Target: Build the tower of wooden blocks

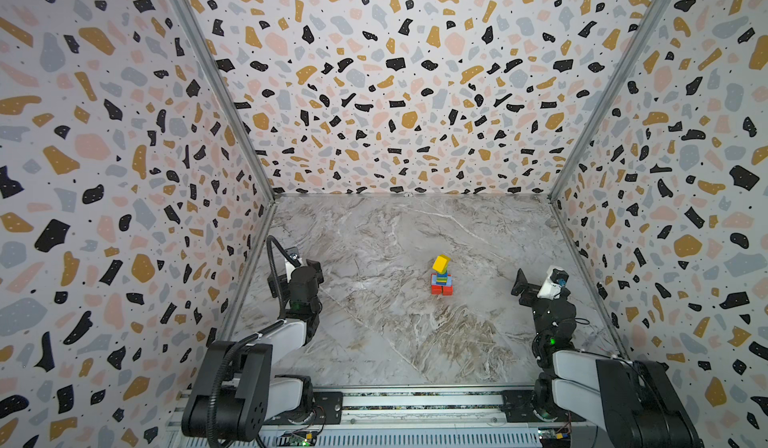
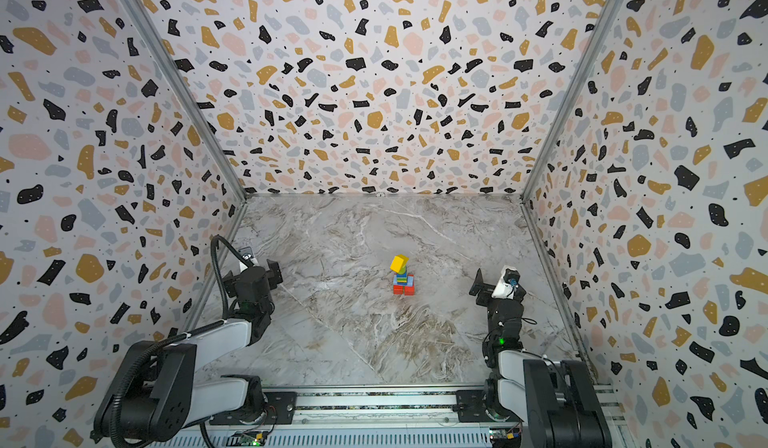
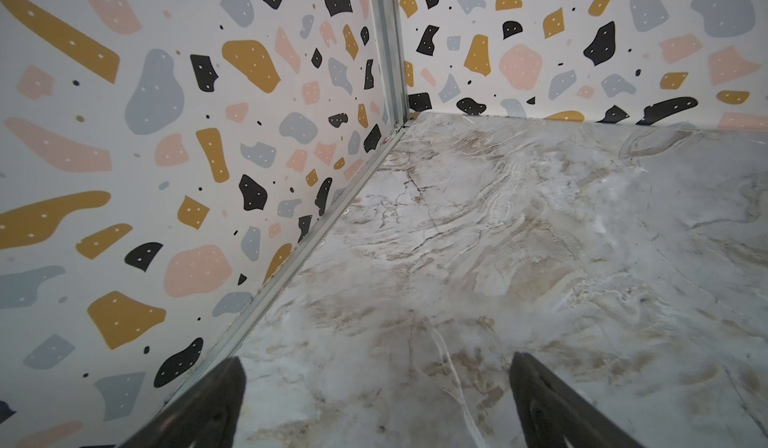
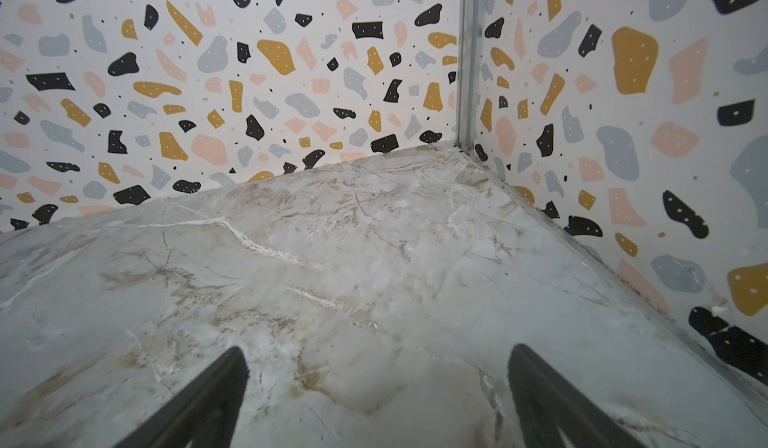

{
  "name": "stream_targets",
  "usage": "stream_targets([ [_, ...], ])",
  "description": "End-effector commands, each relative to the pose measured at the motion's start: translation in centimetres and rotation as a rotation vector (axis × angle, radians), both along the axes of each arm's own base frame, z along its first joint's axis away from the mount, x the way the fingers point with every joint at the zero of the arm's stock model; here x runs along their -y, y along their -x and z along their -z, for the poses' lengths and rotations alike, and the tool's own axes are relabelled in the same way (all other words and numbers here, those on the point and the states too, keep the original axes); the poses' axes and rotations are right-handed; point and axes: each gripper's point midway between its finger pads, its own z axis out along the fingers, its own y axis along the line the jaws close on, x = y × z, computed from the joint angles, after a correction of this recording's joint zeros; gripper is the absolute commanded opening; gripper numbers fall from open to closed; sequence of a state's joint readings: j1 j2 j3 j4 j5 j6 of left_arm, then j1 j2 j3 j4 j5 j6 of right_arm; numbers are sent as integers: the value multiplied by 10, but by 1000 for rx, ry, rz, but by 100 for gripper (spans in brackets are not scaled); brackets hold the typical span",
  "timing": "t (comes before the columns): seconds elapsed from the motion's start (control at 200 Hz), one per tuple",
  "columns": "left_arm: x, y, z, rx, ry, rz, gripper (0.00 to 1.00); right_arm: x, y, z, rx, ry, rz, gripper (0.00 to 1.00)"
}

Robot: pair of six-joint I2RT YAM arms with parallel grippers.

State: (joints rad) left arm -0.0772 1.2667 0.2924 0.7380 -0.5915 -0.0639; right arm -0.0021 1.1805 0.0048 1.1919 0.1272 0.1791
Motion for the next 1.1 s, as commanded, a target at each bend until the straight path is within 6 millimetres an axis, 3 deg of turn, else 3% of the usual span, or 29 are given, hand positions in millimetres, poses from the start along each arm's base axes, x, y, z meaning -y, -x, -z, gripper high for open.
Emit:
stream_targets([
  [0.0,1,-6,-29,191,48,9,100,-2,2,-35,149,43,-16,99],
  [0.31,-2,6,-22,248,54,-6,100,-5,20,-35,241,66,-39,99],
  [0.375,0,8,-21,257,47,3,100,-15,15,-31,223,93,-91,99],
  [0.526,23,-6,-10,208,16,144,100,-18,9,-30,218,109,-98,99],
  [0.606,24,-9,-11,211,16,152,100,-19,2,-28,203,110,-102,99],
  [0.816,24,-12,-7,185,15,152,100,-45,-57,5,-35,175,-203,99],
  [1.096,24,-11,-8,189,16,151,100,-45,-54,6,-36,186,-192,99],
])
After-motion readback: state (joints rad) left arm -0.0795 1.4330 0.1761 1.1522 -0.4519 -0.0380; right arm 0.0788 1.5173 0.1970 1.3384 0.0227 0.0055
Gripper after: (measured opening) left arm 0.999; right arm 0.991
